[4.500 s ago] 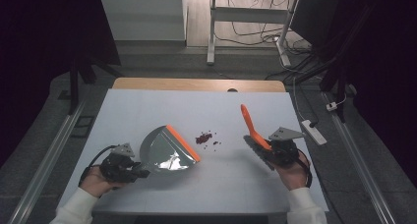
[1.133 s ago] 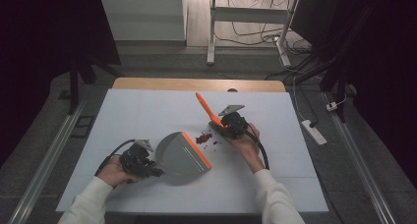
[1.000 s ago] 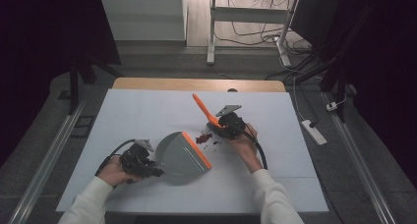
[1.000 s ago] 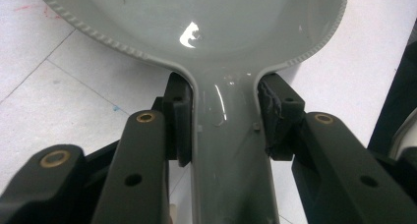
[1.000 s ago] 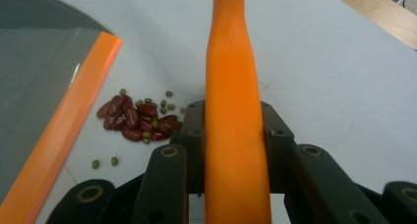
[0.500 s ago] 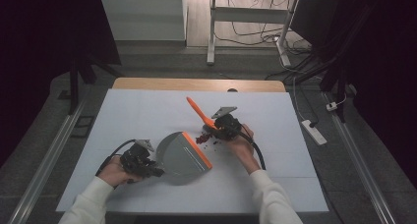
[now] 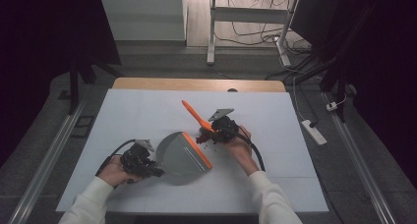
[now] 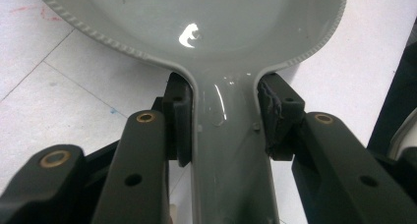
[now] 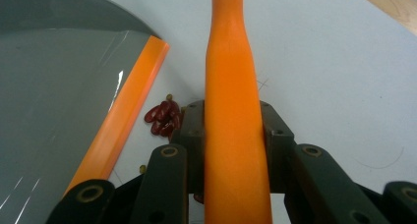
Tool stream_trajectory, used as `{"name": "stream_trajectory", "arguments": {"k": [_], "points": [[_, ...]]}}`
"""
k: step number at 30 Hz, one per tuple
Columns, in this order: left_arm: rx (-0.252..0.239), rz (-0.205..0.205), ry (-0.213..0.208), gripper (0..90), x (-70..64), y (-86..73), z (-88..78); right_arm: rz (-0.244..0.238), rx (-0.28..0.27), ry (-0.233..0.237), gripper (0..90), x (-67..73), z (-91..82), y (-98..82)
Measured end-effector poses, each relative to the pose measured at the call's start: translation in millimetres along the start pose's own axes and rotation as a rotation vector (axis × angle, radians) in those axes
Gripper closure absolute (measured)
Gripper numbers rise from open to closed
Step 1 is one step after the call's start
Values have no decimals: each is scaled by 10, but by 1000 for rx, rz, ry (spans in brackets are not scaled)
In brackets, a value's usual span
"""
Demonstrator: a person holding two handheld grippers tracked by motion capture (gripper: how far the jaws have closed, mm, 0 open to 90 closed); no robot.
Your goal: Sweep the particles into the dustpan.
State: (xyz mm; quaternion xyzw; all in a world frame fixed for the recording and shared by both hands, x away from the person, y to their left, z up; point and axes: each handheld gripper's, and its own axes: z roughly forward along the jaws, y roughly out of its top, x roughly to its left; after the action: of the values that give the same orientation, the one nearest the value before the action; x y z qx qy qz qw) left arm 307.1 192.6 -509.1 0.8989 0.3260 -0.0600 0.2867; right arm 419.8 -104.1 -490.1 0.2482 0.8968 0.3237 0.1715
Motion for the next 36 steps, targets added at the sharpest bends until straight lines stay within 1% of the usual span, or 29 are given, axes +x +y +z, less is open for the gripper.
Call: {"name": "stream_trajectory", "arguments": {"k": [1, 2, 6, 8, 9, 21, 24, 25, 28, 32, 33, 36], "points": [[0, 0, 0, 615, -1, 0, 0, -20, 2, 8, 699, 6, -2, 0], [0, 0, 0, 614, -1, 1, 1, -27, 1, 12, 699, 15, -5, -1], [0, 0, 1, 615, -4, 1, 0, -38, 1, 17, 699, 32, -7, -1], [-1, 0, 1, 615, -5, 2, 2, -33, 0, 22, 700, 45, -9, 0], [-1, -2, 2, 614, -7, 4, 2, -27, -4, 34, 700, 53, -11, -1], [0, -2, 1, 615, -9, 9, 10, -35, -7, 39, 699, 92, -14, 0], [0, -3, 2, 615, -9, 10, 13, -28, -11, 46, 700, 104, -14, -1], [-1, -3, 2, 614, -10, 10, 12, -20, -14, 52, 700, 115, -15, 0], [0, -3, 4, 615, -14, 11, 12, -20, -17, 56, 699, 153, -14, 4], [-1, -4, 4, 614, -18, 13, 13, -43, -22, 65, 700, 216, -10, 15], [-1, -4, 4, 615, -17, 13, 13, -39, -25, 73, 700, 232, -9, 18], [-2, -6, 4, 614, -20, 15, 13, -46, -28, 84, 700, 277, -4, 29]]}}
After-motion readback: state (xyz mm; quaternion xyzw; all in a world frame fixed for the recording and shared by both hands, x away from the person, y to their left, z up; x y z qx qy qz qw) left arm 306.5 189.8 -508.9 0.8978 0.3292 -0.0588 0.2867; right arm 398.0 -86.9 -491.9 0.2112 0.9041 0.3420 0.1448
